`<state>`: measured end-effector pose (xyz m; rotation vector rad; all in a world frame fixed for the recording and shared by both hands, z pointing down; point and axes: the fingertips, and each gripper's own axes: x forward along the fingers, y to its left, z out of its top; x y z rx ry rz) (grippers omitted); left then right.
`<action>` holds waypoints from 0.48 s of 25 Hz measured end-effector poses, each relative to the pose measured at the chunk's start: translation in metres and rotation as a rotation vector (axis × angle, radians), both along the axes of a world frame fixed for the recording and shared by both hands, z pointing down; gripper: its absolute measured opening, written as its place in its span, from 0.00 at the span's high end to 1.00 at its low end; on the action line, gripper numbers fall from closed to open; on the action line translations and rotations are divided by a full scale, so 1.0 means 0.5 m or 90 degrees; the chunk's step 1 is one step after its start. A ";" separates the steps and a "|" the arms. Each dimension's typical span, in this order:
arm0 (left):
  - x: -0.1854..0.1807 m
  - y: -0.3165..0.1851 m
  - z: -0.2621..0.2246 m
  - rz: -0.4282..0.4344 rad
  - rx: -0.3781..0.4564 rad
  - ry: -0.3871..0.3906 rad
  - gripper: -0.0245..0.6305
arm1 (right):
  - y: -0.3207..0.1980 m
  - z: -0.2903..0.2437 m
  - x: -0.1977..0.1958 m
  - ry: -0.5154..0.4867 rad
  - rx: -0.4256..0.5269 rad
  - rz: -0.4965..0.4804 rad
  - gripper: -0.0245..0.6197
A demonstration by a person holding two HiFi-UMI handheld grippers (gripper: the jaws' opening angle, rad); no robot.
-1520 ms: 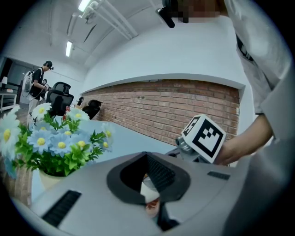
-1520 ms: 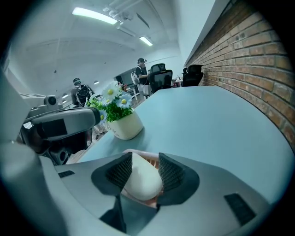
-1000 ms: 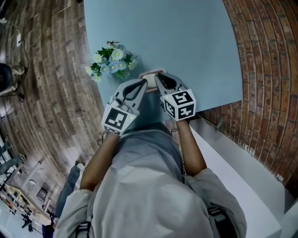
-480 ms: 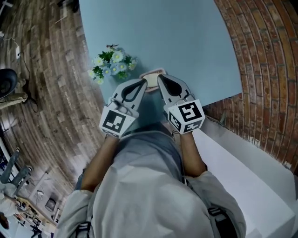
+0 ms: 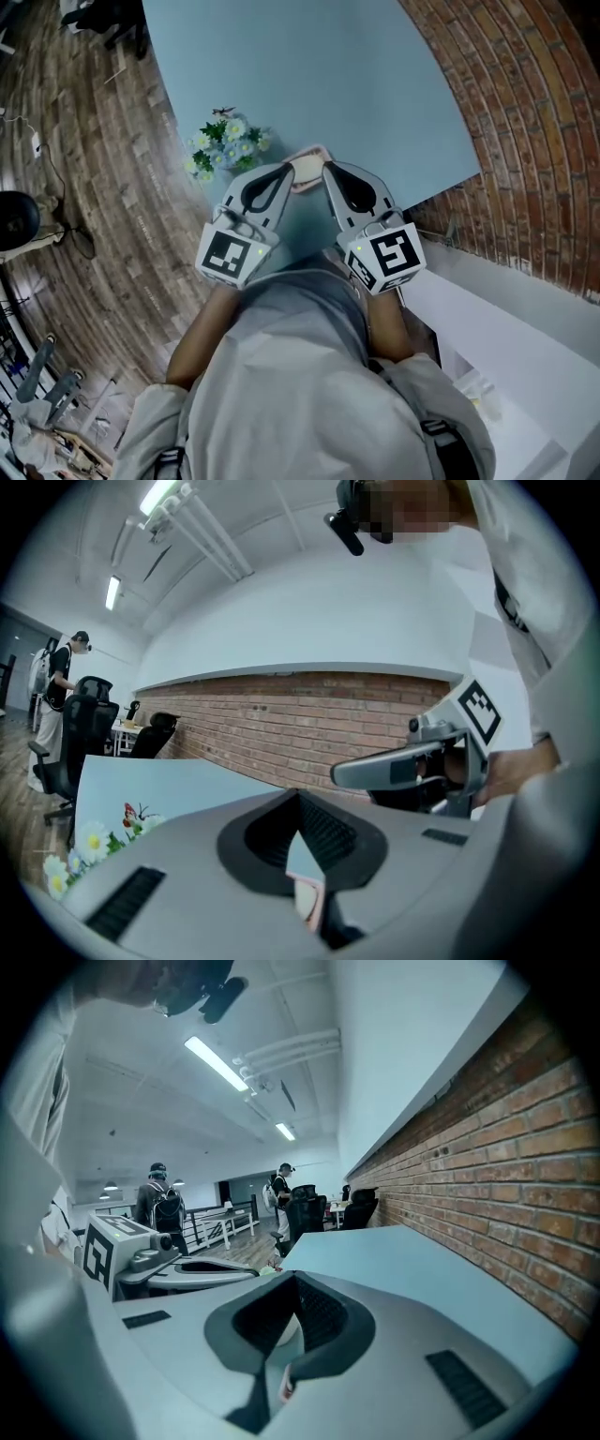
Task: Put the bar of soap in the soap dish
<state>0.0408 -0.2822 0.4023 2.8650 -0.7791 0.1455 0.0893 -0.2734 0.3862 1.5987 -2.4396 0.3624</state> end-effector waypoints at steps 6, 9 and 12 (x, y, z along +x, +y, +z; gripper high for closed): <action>-0.005 0.014 -0.072 0.022 0.038 0.009 0.96 | 0.031 -0.073 0.001 0.003 0.048 0.027 0.94; -0.012 0.025 -0.125 0.025 0.045 0.037 0.96 | 0.049 -0.111 0.002 0.002 0.068 0.038 0.94; -0.019 0.042 -0.176 0.026 0.051 0.058 0.96 | 0.070 -0.152 0.002 -0.001 0.084 0.042 0.94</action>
